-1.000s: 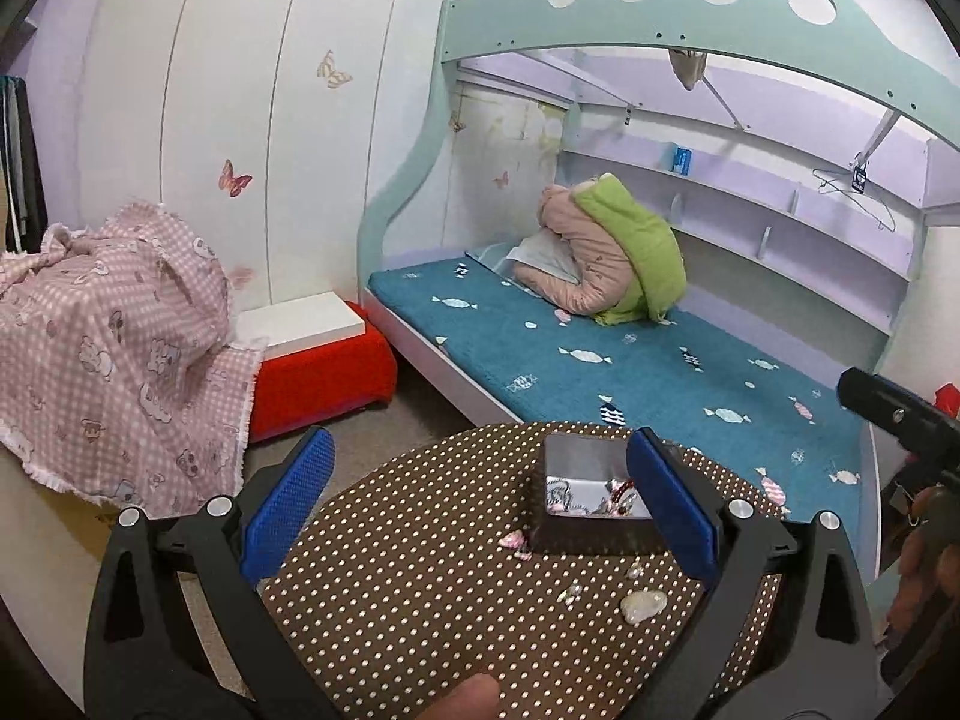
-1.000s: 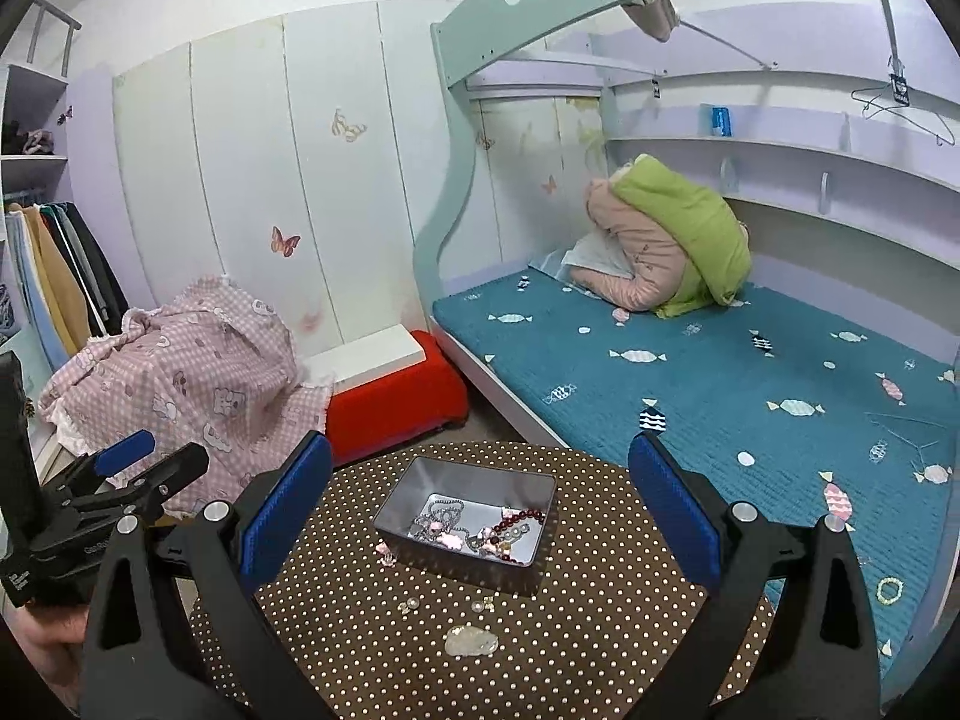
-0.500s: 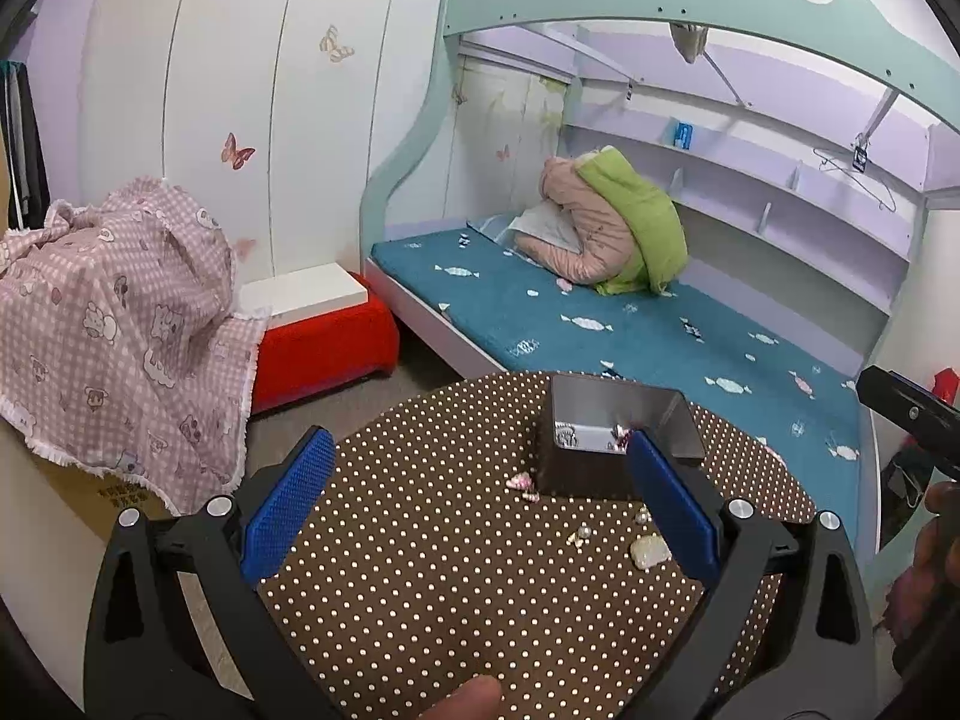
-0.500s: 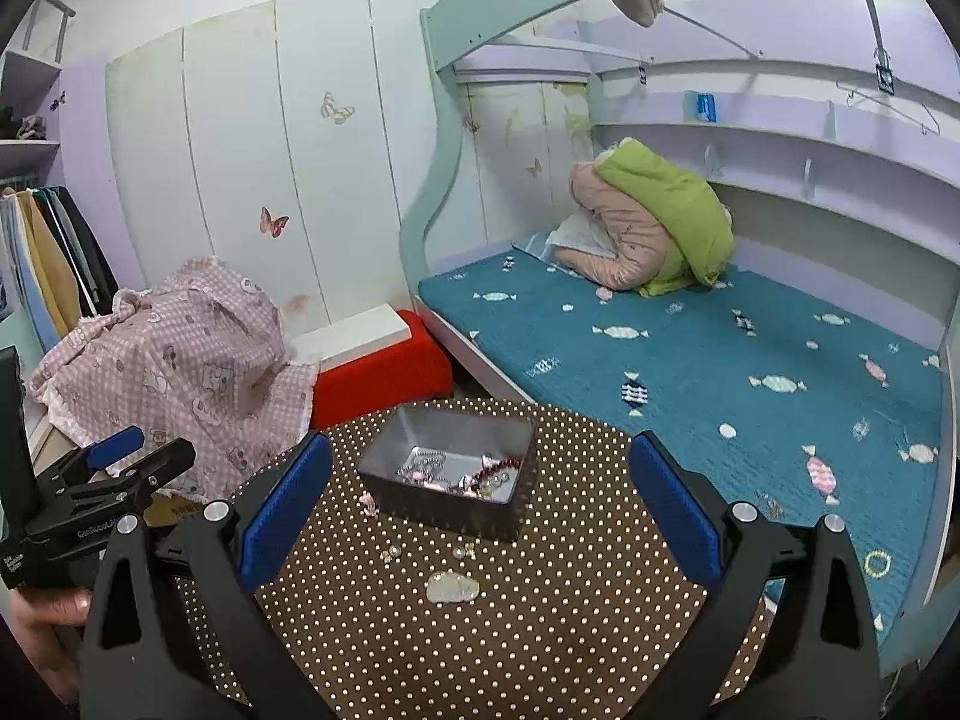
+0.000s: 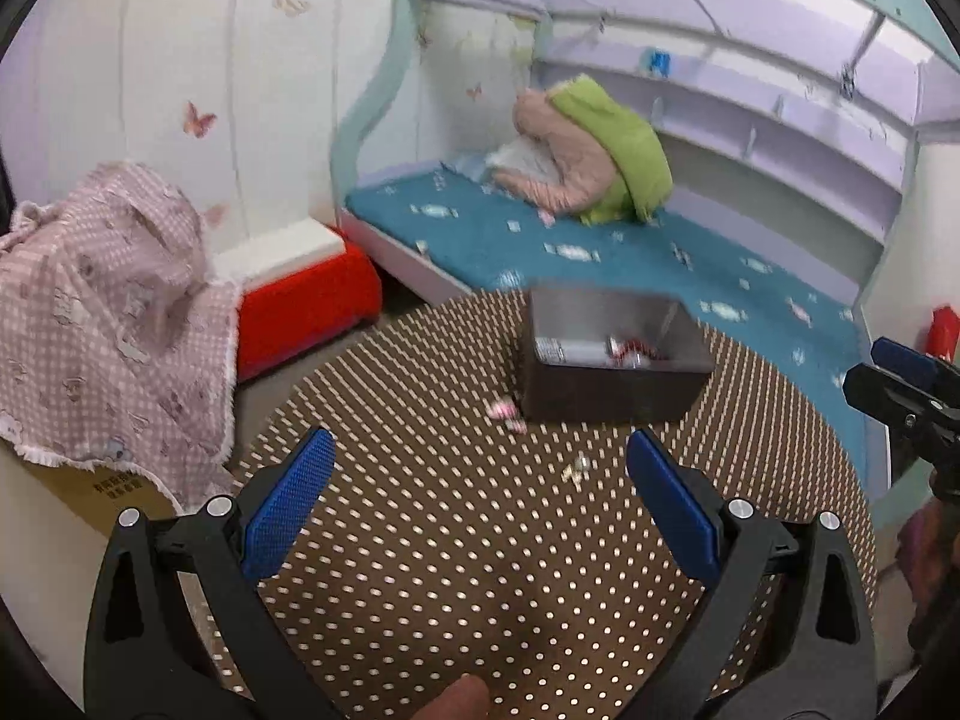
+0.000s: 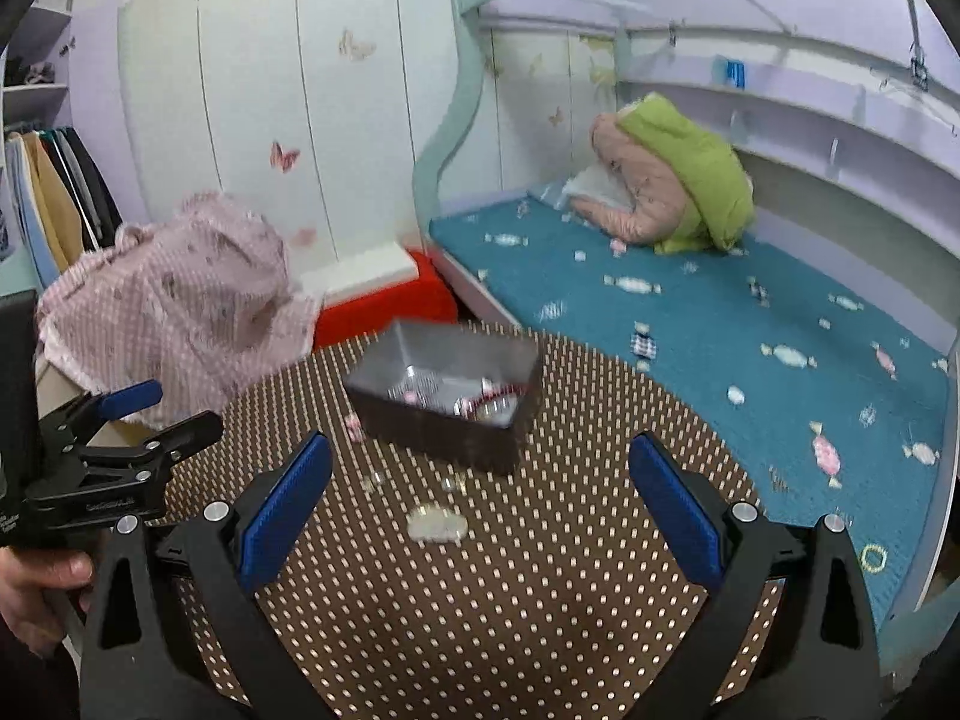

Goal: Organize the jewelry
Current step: 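Withdraw both tools from the box back toward the remaining jewelry, then grasp the pearl charm with the left gripper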

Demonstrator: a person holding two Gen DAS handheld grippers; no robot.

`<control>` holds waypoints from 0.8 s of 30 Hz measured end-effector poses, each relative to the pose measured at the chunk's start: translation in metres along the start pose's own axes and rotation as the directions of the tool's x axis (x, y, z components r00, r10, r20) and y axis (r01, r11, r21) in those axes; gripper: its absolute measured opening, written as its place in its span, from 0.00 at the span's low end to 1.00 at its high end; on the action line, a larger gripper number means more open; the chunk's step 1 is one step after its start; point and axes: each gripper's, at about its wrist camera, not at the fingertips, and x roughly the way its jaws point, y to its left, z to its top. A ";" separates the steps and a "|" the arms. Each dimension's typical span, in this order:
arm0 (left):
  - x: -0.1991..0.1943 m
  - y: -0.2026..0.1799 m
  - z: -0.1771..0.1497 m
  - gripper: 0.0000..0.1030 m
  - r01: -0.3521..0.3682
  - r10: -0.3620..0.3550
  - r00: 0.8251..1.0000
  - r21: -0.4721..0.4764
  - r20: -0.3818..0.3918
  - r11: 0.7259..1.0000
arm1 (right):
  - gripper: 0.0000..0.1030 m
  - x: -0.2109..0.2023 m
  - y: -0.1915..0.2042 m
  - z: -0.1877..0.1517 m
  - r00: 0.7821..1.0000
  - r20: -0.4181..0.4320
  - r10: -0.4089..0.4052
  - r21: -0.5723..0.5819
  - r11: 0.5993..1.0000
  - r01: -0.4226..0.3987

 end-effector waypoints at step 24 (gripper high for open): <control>0.132 -0.048 -0.022 0.47 0.130 -0.102 0.971 0.122 -0.216 0.984 | 0.92 0.066 -0.032 -0.029 0.983 -0.183 0.010 0.048 0.999 -0.002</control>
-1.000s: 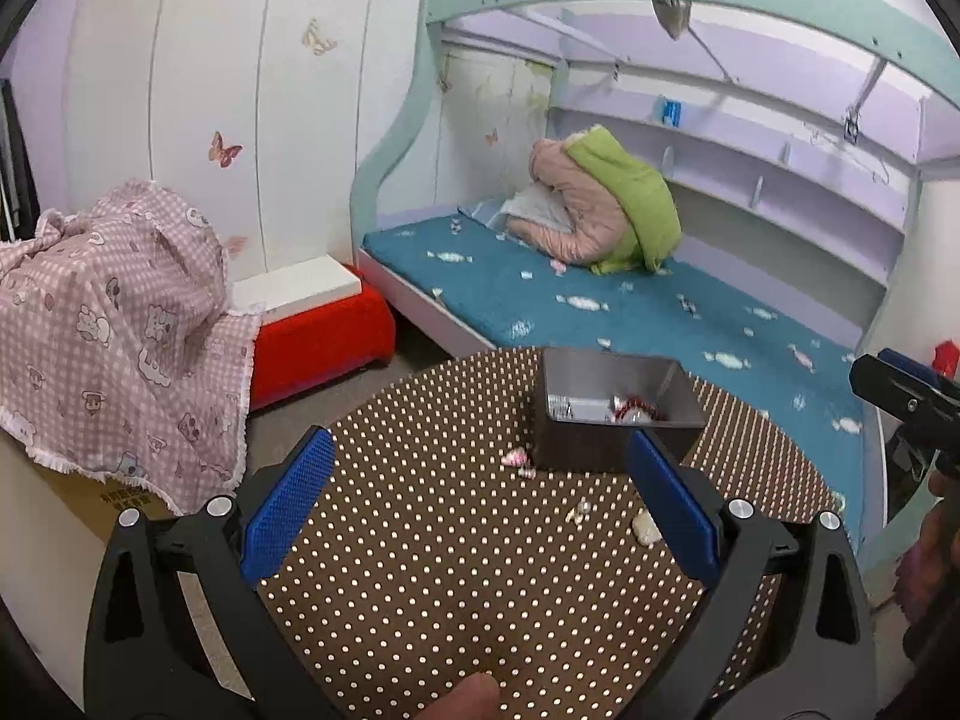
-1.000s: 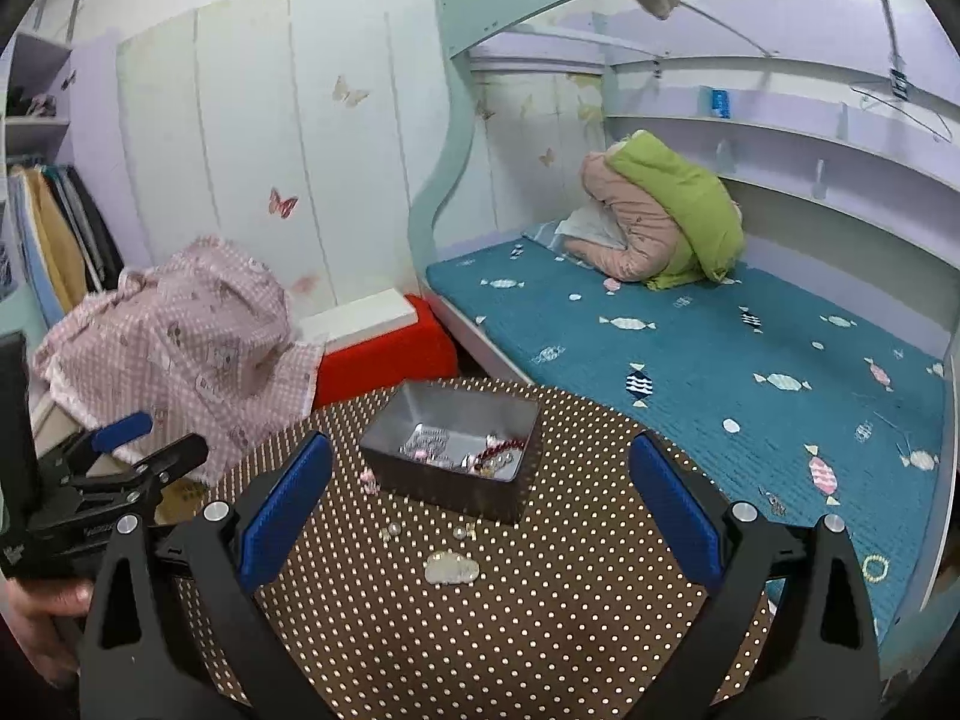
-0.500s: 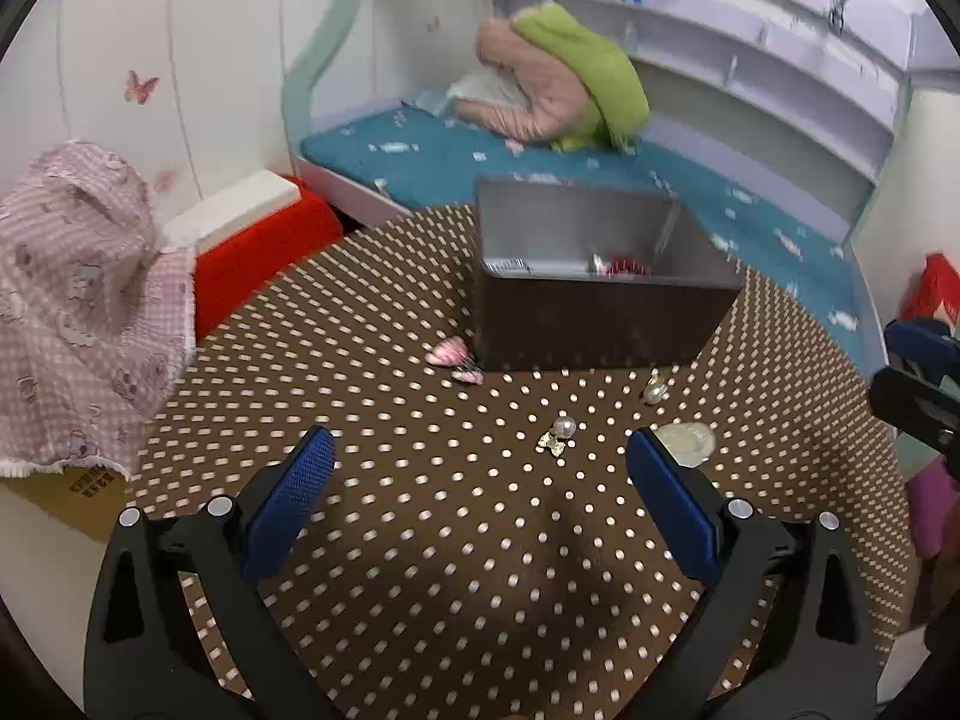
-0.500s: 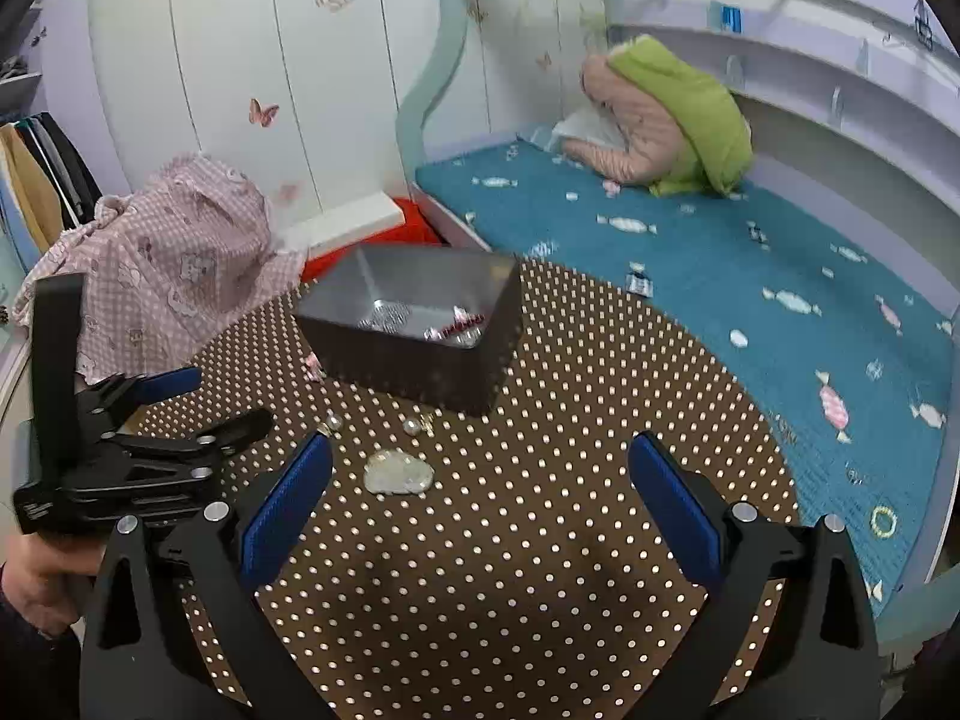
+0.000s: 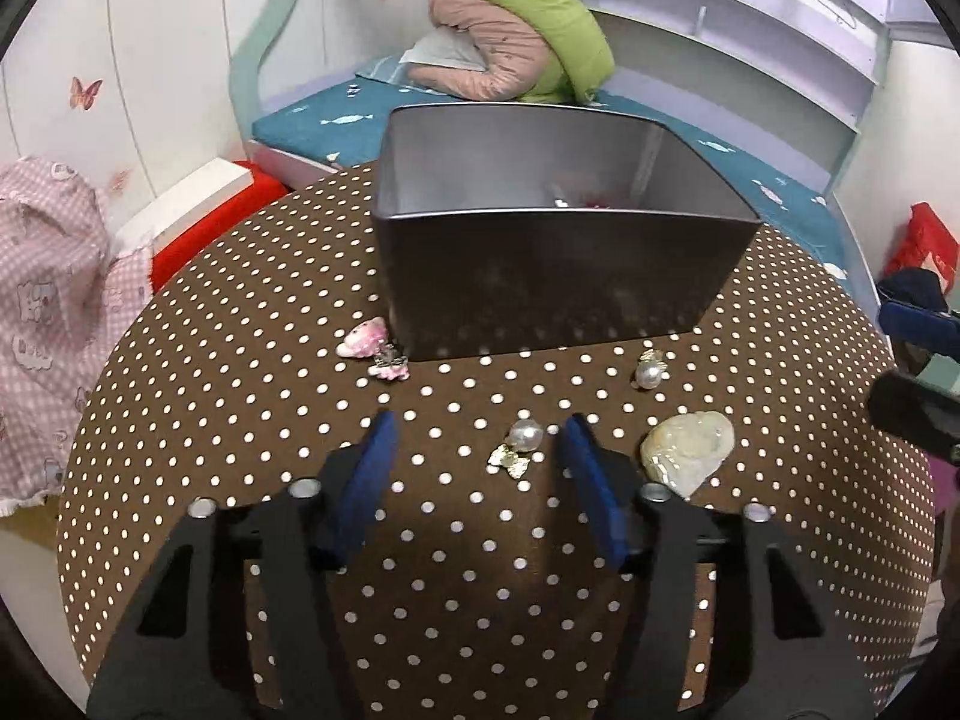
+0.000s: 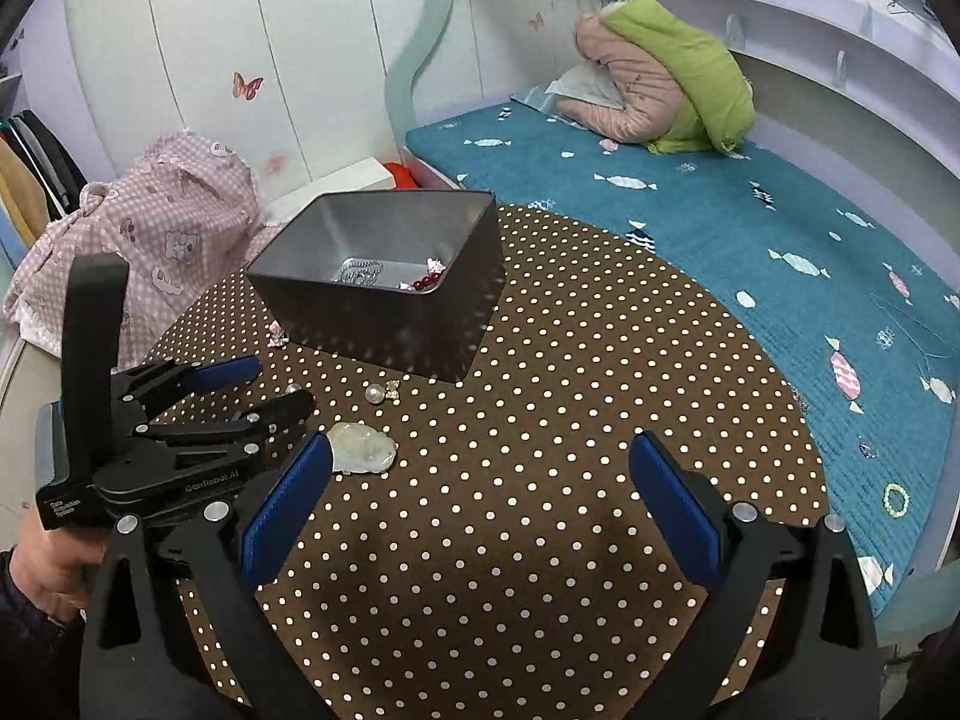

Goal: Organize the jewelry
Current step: 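Grasp the pearl charm with the left gripper, then carry the pearl charm over the grey box with the left gripper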

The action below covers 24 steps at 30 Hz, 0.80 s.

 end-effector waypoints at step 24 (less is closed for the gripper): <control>-0.052 0.037 -0.024 0.11 0.027 -0.020 0.998 -0.101 0.068 0.994 | 0.33 0.076 0.051 0.012 0.998 -0.068 -0.006 -0.106 0.994 -0.001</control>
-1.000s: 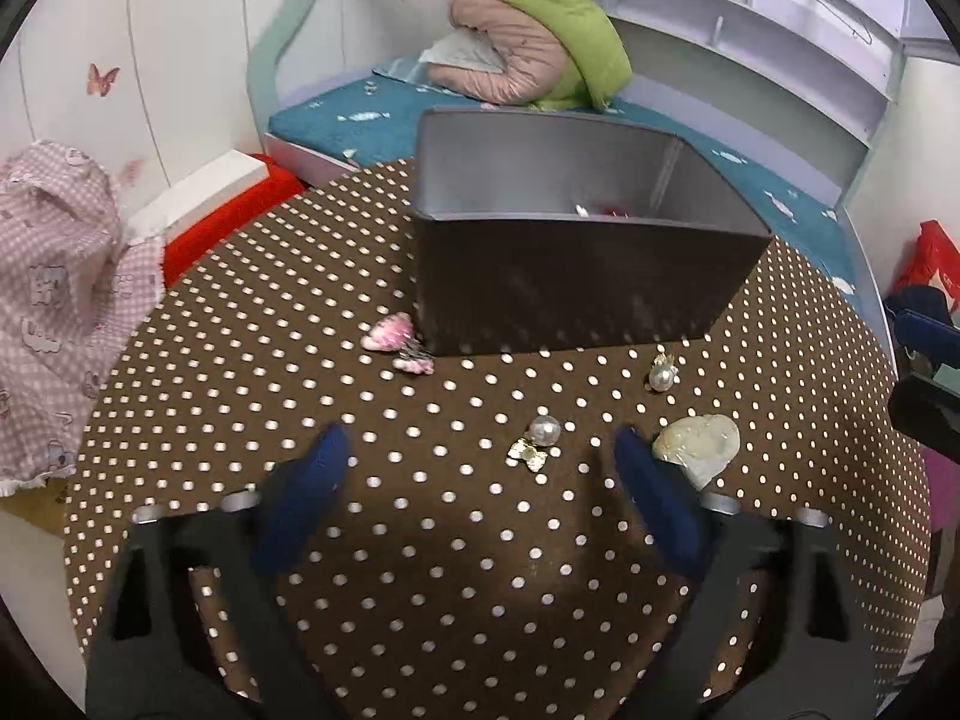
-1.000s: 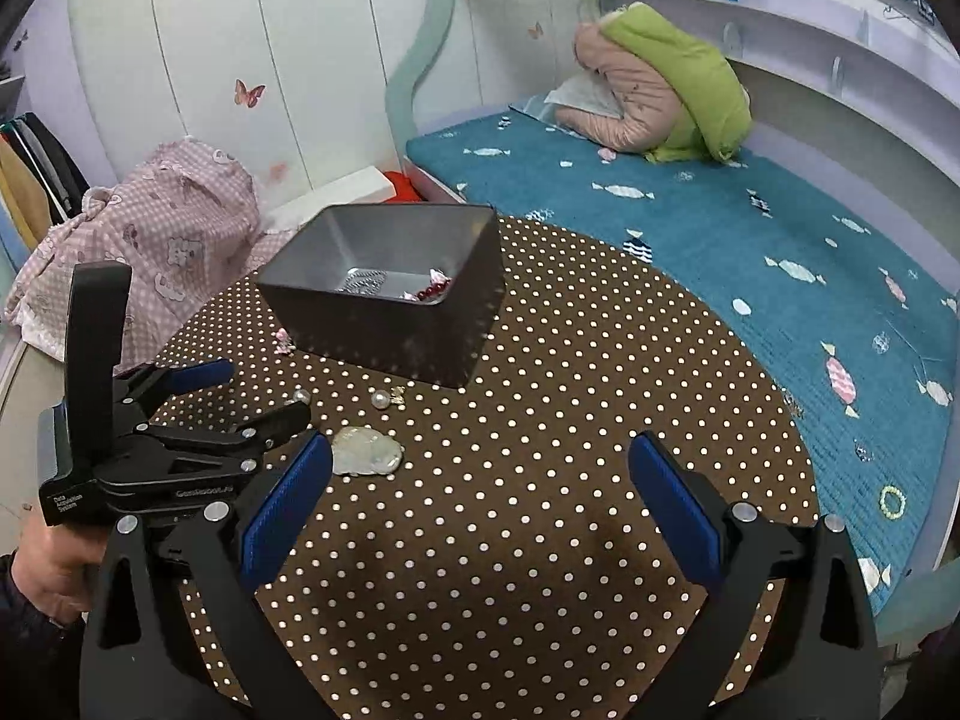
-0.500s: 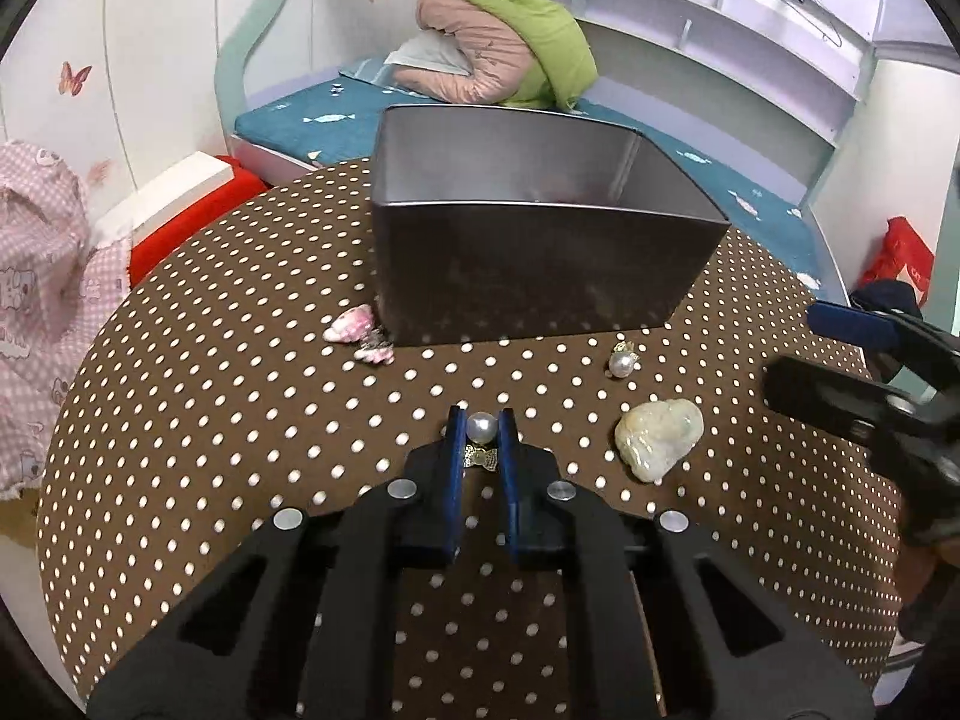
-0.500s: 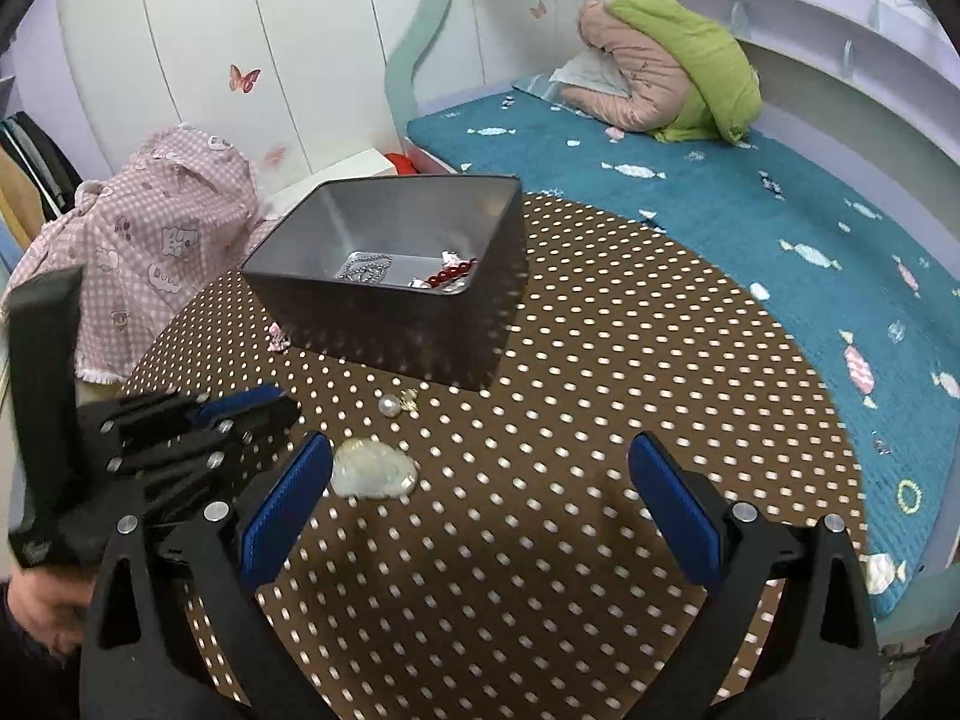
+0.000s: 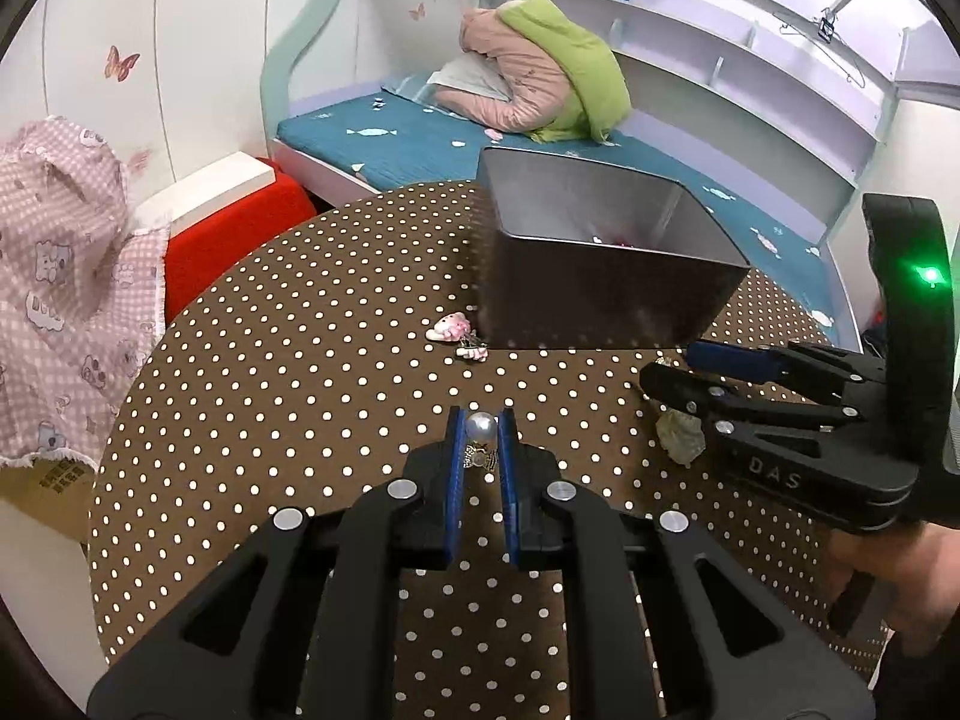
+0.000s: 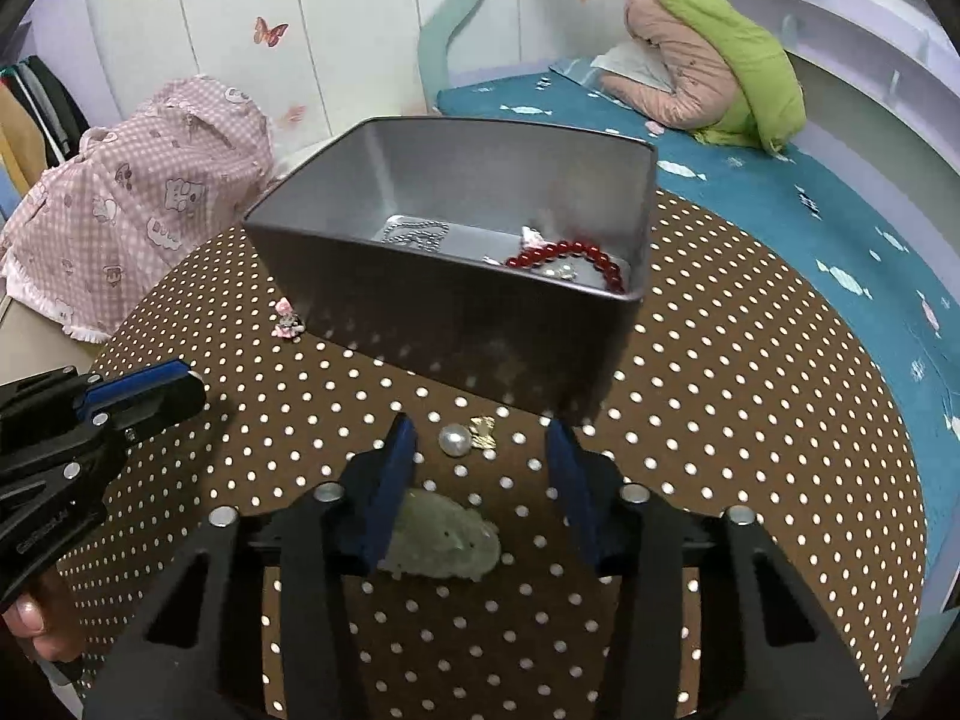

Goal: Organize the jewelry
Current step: 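Carry the pearl charm over the grey box with the left gripper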

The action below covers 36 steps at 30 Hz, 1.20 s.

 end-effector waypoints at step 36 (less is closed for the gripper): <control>-0.100 -0.011 0.115 0.11 -0.008 -0.007 0.957 0.049 0.289 0.999 | 0.12 -0.145 -0.018 0.084 0.946 0.311 0.087 -0.062 0.996 -0.071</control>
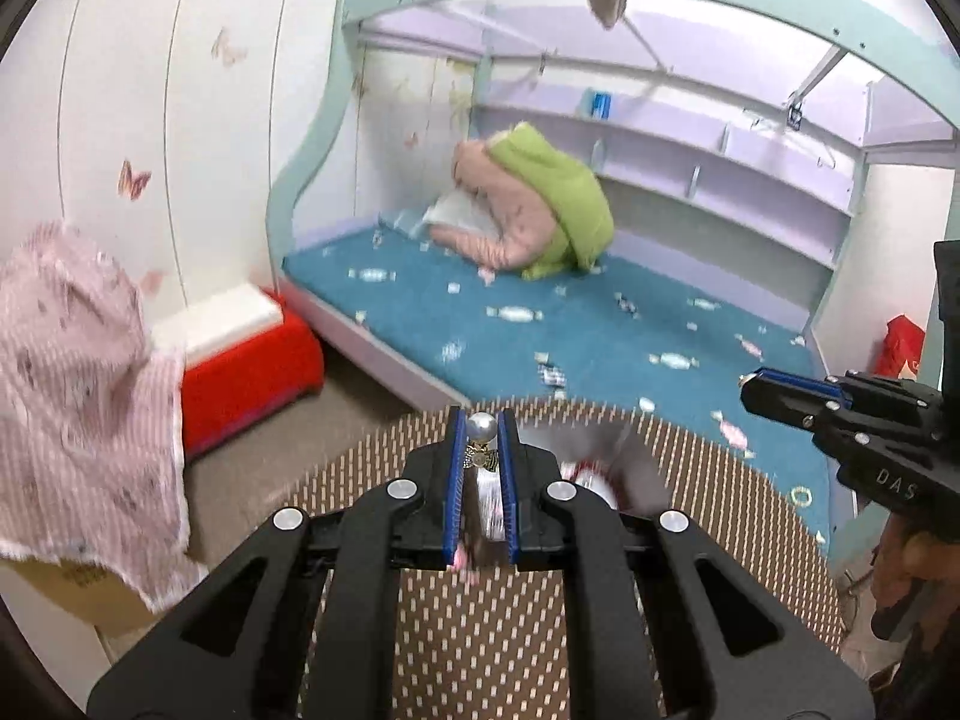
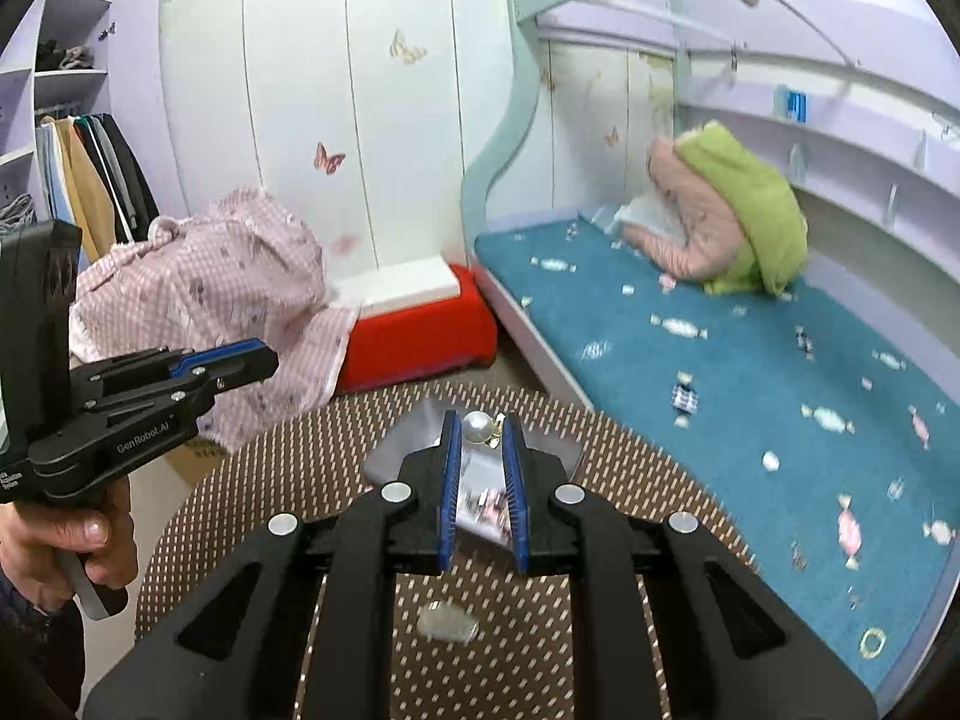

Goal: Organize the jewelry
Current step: 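Carry the pearl charm over the grey box with the left gripper, then open the left gripper to drop the pearl charm into the box, then withdraw both tools and move the right gripper to the jade pendant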

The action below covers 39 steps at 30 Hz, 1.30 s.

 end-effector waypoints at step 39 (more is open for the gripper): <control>0.081 -0.007 0.040 0.92 -0.033 0.030 0.999 -0.065 -0.045 0.997 | 0.93 0.081 -0.050 0.002 0.991 -0.125 0.040 0.202 0.979 -0.014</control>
